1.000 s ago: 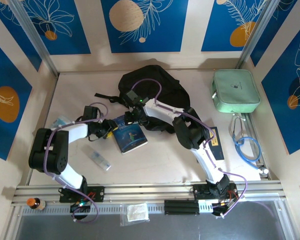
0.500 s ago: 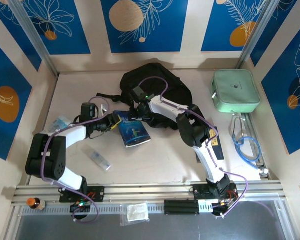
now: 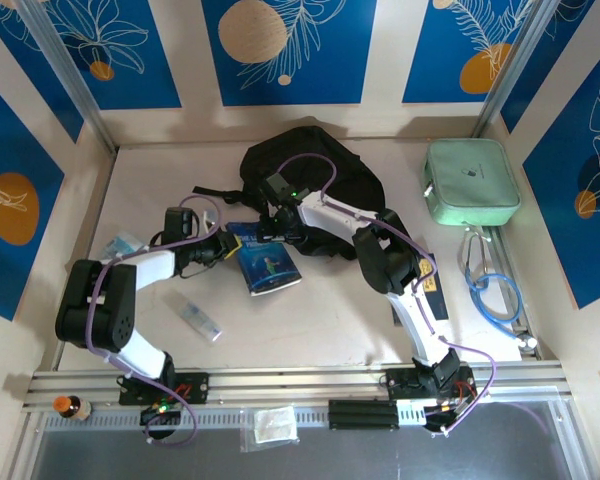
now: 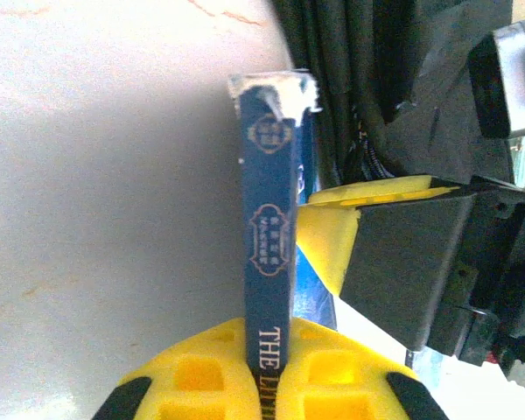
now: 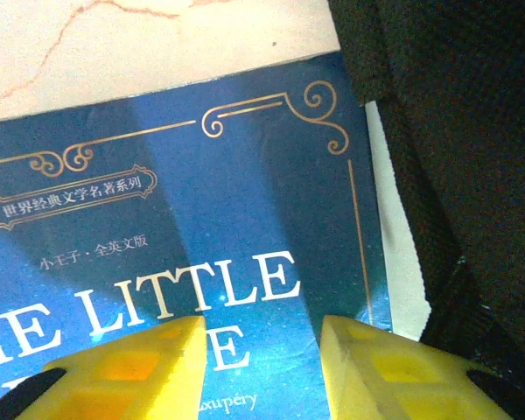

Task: Pack books, pencil case, and school supplies into a backpack

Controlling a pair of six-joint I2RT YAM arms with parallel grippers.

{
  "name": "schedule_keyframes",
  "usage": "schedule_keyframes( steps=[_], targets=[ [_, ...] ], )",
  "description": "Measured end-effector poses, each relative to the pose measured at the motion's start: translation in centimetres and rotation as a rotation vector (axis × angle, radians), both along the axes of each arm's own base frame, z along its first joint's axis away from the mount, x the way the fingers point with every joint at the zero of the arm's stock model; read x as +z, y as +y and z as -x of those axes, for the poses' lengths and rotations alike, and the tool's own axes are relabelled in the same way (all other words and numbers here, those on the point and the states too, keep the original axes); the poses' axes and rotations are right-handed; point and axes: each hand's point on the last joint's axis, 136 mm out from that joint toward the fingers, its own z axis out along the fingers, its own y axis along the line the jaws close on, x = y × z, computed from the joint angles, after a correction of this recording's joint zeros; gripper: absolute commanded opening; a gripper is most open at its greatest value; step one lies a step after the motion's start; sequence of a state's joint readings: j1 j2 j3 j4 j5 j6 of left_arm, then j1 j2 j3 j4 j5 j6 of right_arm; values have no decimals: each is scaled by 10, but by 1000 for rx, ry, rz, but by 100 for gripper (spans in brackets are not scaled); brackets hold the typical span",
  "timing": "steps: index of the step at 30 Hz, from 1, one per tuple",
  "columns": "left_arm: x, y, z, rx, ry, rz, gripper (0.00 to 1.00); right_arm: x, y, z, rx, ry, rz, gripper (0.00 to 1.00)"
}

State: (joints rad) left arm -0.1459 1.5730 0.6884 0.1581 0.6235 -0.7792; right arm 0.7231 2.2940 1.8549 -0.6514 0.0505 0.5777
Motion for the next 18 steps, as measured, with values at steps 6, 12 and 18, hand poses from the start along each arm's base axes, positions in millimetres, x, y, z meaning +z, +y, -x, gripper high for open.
schedule_keyframes(
  steps=[6,12,18],
  targets=[
    [5,6,-3,-16,4,-88,0,21,2,19,16,23,-59,47],
    [58,25,-9,11,-101,-223,0,98,-5,35,10,-61,-226,63],
    [146,36,-30,77,-304,-273,0,161,-41,27,-76,-183,-421,73]
  ],
)
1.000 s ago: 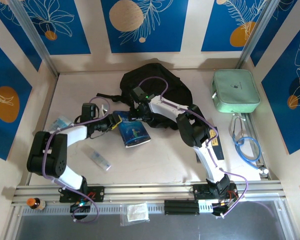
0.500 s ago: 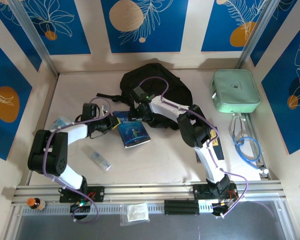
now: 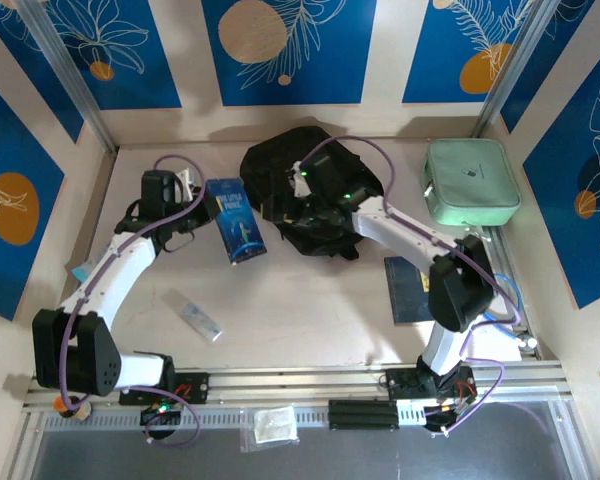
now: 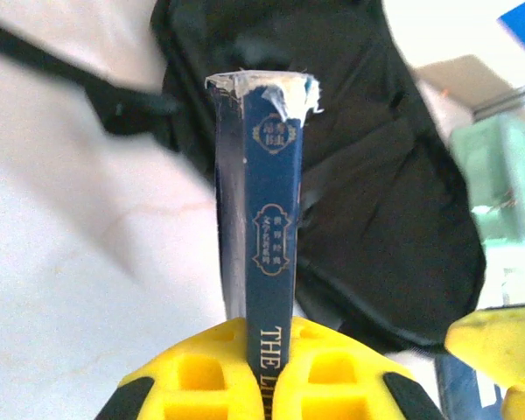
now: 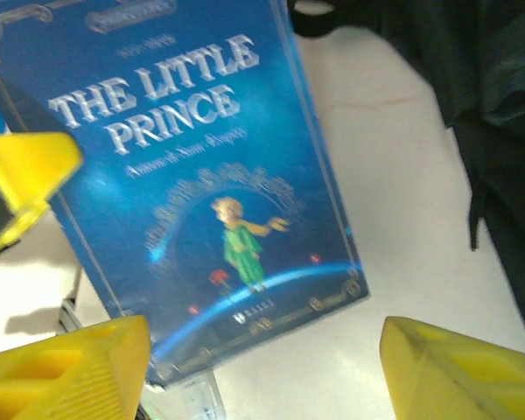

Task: Pack books, pencil case, and school supplies into a backpack

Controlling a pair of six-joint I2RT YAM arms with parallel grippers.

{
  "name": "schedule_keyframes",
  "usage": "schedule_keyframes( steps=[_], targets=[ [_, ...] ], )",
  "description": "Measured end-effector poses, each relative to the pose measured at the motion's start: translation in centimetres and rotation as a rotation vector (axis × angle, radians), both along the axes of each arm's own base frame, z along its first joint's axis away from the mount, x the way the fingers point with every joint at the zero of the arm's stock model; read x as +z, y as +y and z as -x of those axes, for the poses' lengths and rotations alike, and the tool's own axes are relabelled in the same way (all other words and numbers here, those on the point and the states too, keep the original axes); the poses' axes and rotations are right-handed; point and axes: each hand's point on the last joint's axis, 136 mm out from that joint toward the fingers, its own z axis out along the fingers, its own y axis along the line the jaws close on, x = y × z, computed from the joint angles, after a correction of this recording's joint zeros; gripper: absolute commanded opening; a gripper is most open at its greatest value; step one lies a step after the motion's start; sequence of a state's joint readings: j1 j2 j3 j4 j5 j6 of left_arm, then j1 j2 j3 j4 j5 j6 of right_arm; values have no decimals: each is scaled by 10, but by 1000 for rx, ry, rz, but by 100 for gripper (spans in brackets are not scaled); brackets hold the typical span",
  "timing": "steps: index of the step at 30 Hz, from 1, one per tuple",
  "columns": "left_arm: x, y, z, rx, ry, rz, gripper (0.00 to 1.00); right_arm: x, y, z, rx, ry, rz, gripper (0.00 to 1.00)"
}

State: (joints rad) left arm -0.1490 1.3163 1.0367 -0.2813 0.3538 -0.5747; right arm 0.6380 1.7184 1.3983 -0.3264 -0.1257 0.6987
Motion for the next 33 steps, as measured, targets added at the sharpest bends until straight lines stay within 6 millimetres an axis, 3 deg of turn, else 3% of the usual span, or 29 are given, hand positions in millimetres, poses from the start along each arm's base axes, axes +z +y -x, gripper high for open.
schedule_keyframes(
  steps=[4,9,16,20,25,33],
  targets=[
    [40,-3,-15,29,-53,60,0,-6,-26,-6,-59,10,-64,78],
    [66,-16,-42,69,-96,214,0,-18,-53,-11,-133,80,-174,87],
    [56,-53,-83,117,-57,409,0,5,-83,-25,-255,136,-411,97],
    [54,-81,-96,125,-50,500,0,10,-87,-31,-311,167,-524,100],
    [62,-110,-103,123,-74,621,0,11,-86,-34,-352,217,-639,100],
    [68,-126,-104,113,-62,713,0,11,-82,-53,-386,267,-766,97]
  ],
)
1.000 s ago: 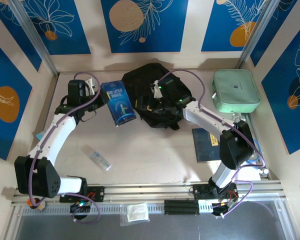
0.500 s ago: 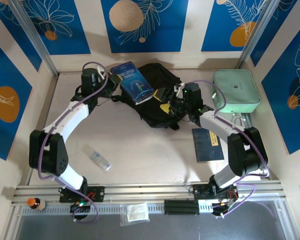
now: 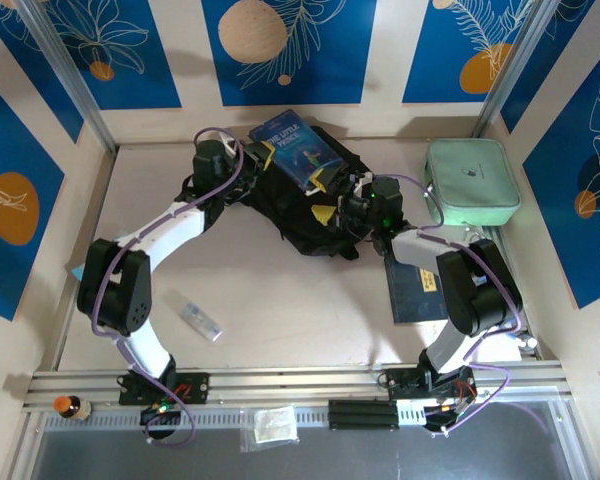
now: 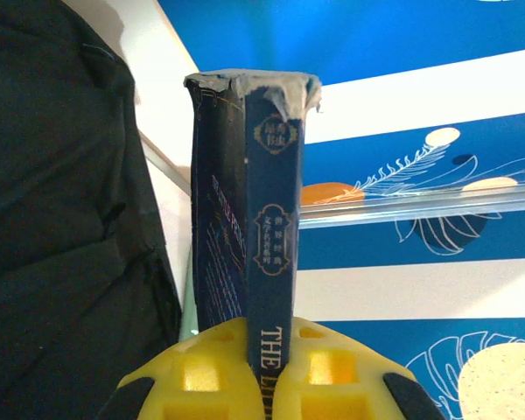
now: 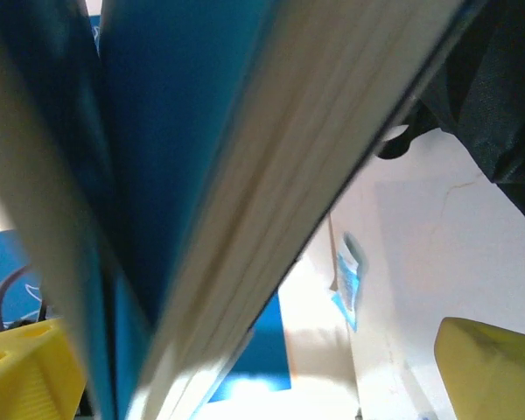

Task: Pack books, pencil case, and school supplies into a backpack

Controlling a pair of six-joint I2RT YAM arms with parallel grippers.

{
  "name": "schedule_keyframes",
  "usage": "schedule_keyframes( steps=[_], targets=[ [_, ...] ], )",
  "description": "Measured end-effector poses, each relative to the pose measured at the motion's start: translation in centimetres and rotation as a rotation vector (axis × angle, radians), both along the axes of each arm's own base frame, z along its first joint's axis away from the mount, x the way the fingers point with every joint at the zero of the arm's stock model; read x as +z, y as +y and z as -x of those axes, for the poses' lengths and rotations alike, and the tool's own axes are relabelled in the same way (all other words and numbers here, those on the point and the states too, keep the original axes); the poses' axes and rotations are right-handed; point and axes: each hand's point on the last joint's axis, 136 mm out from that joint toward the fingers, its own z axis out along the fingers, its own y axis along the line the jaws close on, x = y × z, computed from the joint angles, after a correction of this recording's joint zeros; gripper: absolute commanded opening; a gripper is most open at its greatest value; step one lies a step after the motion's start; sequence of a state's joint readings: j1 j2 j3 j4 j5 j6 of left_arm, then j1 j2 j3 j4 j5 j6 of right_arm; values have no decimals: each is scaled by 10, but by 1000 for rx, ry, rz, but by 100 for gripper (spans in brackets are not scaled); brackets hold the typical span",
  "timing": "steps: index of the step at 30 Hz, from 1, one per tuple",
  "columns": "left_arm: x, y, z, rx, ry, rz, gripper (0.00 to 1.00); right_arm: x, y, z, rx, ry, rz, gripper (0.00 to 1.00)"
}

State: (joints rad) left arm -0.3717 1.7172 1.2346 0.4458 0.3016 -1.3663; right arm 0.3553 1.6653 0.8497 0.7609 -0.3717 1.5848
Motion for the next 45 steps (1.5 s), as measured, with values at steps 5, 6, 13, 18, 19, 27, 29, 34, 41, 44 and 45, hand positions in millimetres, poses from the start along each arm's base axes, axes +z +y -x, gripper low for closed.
schedule_keyframes(
  steps=[5,6,13,18,19,27,29,34,41,44,45],
  targets=[
    [2,0,-1,3,-1,25,0,0,0,-7,-13,6,-41,84],
    [1,0,-1,4,0,27,0,1,0,-8,-18,3,-51,80],
    [-5,0,1,7,27,42,0,6,-16,-30,-67,-15,-77,68],
    [-6,0,1,8,37,55,0,15,-19,-39,-73,-44,-84,56],
    [-6,0,1,8,39,55,0,16,-18,-40,-70,-48,-85,54],
    [-10,0,0,8,46,52,0,13,-15,-41,-55,-48,-88,36],
    [-12,0,0,7,48,50,2,14,-15,-40,-51,-52,-87,26],
    [-23,0,1,-1,65,15,26,15,-17,-41,-42,-78,-69,8],
    [-46,0,8,-42,64,-134,53,19,-45,-31,-59,-121,19,1],
    [-62,-1,14,-75,51,-252,59,19,-71,-23,-99,-128,87,0],
    [-68,-1,16,-90,47,-298,61,20,-81,-20,-114,-132,113,0]
  ],
)
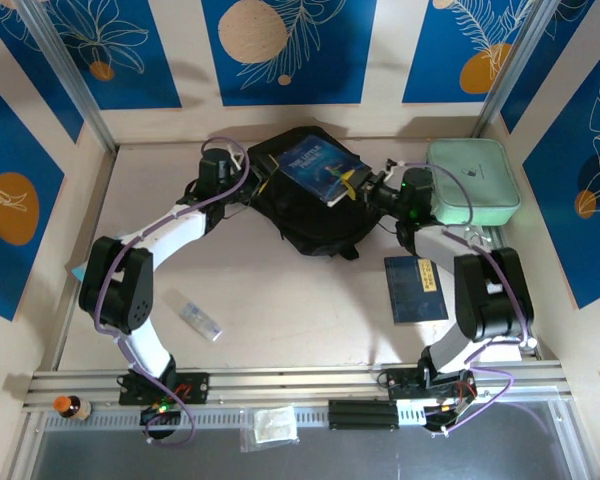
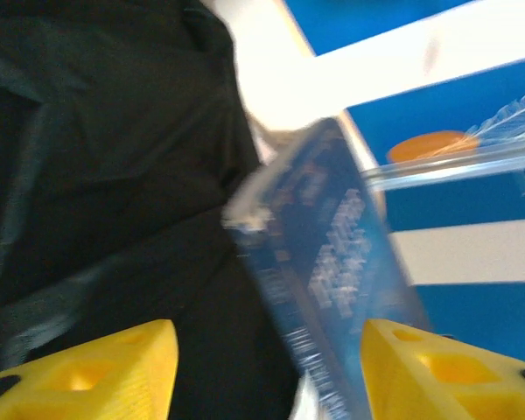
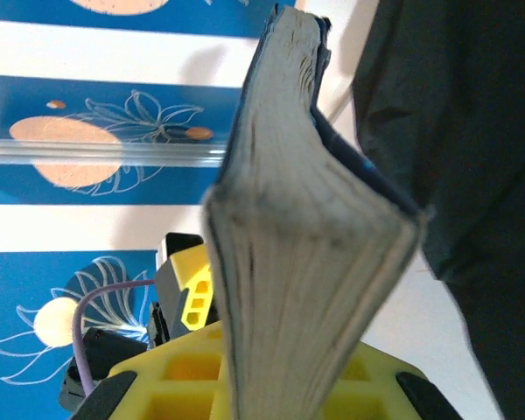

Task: Pack books, pencil case, and school supplies into a backpack

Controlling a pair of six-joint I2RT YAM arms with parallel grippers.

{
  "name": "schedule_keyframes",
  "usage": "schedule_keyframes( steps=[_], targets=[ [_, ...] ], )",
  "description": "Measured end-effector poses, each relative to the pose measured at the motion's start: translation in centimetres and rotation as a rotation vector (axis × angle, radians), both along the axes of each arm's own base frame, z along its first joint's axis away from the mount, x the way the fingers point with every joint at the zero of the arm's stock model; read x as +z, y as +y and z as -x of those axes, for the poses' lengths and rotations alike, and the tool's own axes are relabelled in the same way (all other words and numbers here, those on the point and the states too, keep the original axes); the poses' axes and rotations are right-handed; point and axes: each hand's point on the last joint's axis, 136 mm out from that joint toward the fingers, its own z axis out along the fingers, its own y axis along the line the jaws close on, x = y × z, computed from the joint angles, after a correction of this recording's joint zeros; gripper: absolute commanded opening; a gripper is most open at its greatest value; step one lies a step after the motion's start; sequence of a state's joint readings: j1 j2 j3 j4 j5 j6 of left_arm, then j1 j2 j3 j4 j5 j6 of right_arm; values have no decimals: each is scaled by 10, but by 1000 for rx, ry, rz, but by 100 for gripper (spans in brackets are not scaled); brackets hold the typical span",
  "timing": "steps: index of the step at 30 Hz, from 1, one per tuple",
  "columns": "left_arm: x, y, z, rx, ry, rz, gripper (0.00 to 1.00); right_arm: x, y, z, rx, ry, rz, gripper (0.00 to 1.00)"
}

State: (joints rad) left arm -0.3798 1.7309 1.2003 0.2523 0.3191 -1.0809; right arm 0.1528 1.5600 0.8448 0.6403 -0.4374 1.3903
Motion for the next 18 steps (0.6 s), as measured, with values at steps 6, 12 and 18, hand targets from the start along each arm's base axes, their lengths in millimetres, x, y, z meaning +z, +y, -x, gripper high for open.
schedule_keyframes(
  steps=[6,12,18],
  targets=[
    [-13,-35,28,-194,-108,-243,69,15,-56,23,-126,-38,186,0],
    [-1,-100,68,-467,-307,-433,70,24,-100,51,-238,-40,370,0],
    [-31,-137,100,-700,-384,-602,69,10,-132,65,-308,39,449,0]
  ],
)
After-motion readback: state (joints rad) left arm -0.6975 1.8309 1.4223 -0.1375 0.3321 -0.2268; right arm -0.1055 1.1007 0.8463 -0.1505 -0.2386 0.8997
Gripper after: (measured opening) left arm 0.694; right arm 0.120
